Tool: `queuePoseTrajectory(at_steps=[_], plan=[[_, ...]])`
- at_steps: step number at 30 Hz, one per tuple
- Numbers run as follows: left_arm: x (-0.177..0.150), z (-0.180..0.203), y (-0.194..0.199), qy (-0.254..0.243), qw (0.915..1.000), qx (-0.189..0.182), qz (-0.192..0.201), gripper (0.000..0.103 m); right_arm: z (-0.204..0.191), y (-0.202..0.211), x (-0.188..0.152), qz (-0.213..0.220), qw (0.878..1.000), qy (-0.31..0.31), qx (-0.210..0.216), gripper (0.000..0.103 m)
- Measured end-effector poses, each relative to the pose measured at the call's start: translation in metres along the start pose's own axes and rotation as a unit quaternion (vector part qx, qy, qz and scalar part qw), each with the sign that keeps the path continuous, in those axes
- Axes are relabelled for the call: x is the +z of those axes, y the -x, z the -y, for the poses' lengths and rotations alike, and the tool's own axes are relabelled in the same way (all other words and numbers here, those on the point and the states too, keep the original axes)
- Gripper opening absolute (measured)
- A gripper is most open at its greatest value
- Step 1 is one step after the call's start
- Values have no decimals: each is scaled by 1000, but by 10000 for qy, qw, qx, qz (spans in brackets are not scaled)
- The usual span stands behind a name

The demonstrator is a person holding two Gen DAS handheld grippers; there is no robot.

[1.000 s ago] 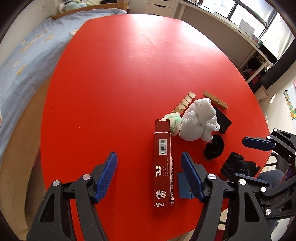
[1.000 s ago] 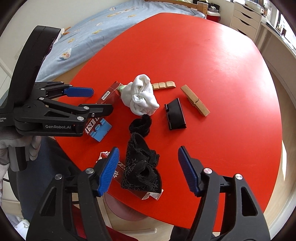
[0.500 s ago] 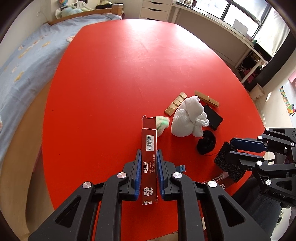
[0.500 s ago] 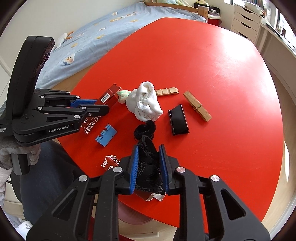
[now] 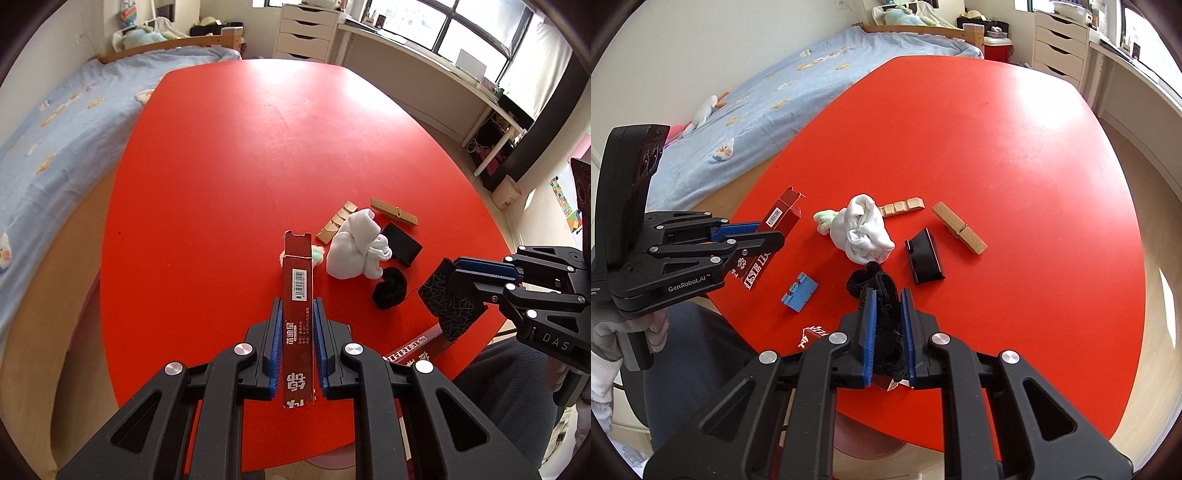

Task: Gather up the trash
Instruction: 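Carry the black cloth and red box down toward the pink bin with both tools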

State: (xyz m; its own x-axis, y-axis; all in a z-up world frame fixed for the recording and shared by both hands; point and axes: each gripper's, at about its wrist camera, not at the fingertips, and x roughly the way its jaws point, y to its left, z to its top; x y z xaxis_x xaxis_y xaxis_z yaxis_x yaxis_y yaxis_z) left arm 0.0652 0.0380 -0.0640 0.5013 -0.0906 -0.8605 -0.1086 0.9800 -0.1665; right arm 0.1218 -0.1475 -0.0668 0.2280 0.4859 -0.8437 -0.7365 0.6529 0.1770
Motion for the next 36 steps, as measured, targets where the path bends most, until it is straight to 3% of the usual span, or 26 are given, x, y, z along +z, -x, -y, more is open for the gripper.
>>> queuePoseTrajectory(at_steps=[16, 36], plan=[[-12, 15, 50, -230, 9988, -69, 433, 15, 0, 45, -2, 467, 9989, -64, -1, 12], [-64, 42, 102, -468, 9956, -311, 745, 15, -33, 113, -64, 905, 9957, 174, -23, 12]])
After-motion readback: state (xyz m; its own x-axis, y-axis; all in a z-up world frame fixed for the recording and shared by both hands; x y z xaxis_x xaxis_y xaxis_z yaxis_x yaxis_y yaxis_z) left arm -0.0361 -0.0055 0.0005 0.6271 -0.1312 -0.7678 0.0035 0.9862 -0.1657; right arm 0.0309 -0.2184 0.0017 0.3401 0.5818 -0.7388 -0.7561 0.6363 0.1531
